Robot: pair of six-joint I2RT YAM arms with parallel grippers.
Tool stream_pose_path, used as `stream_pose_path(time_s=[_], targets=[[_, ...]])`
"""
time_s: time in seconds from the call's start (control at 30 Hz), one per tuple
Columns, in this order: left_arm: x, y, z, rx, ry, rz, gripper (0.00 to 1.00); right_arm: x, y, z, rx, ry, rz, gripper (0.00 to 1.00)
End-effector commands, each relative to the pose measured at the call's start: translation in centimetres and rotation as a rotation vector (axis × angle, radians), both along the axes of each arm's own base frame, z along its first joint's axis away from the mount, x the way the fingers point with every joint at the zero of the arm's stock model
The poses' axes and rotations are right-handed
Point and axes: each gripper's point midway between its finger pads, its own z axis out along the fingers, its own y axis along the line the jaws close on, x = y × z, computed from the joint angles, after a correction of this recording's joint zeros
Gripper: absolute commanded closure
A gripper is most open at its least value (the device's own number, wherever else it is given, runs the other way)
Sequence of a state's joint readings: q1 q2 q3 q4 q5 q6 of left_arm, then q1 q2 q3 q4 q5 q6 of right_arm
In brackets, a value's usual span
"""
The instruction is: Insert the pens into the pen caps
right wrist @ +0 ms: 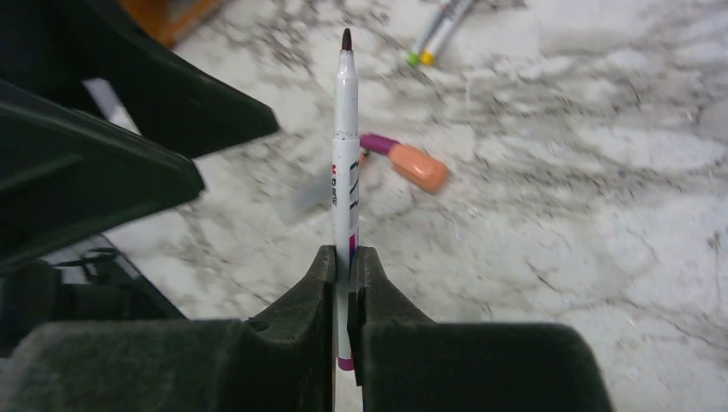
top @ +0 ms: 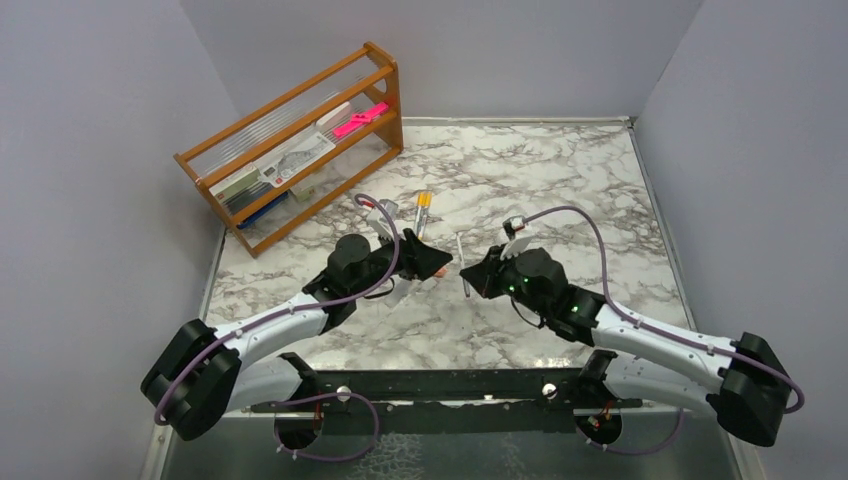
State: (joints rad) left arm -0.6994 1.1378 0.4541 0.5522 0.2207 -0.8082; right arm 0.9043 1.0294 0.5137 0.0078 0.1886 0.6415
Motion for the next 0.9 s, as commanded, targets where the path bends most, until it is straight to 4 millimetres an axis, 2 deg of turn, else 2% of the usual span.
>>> stream_pose_path(time_s=[0.0,0.2,0.3,0.5,0.53,0.63,0.73,0.8,0.87], targets=[[-2.0,-2.2,5.5,-0.197,-0.084,-0.172,0.36,0.0,2.4,6.7,0.203,-0.191,0.103,0.99],[-1.9,-2.7,6.2,-0.217,-0.098,-0.196,0.37,-1.0,4.0,9.3,0.270,-0.229,0.207,0.99],[-1.9,-2.6,6.2,-0.232,-0.091,-0.182,0.39,-1.3,4.4,9.7,0.279,-0.233,0.233,0.99],[-1.5,-2.4,6.2,-0.246,-0.082,-0.151,0.49,-2.2,5.0,9.8,0.300,-0.225,0.291,0.99],[-1.4,-2.4,6.1,-0.248,-0.081,-0.146,0.55,-2.3,5.2,9.6,0.299,-0.220,0.300,0.99],[-1.3,-2.4,6.1,-0.253,-0.078,-0.146,0.97,-2.5,5.1,9.2,0.299,-0.209,0.307,0.99],[-1.6,-2.7,6.2,-0.254,-0.083,-0.173,1.00,-2.7,5.0,8.9,0.299,-0.206,0.307,0.97],[-1.6,-2.7,6.3,-0.256,-0.090,-0.170,1.00,-2.9,5.1,8.8,0.288,-0.212,0.328,0.82],[-1.2,-2.4,6.5,-0.255,-0.104,-0.146,1.00,-3.1,5.1,8.5,0.283,-0.208,0.337,0.75]])
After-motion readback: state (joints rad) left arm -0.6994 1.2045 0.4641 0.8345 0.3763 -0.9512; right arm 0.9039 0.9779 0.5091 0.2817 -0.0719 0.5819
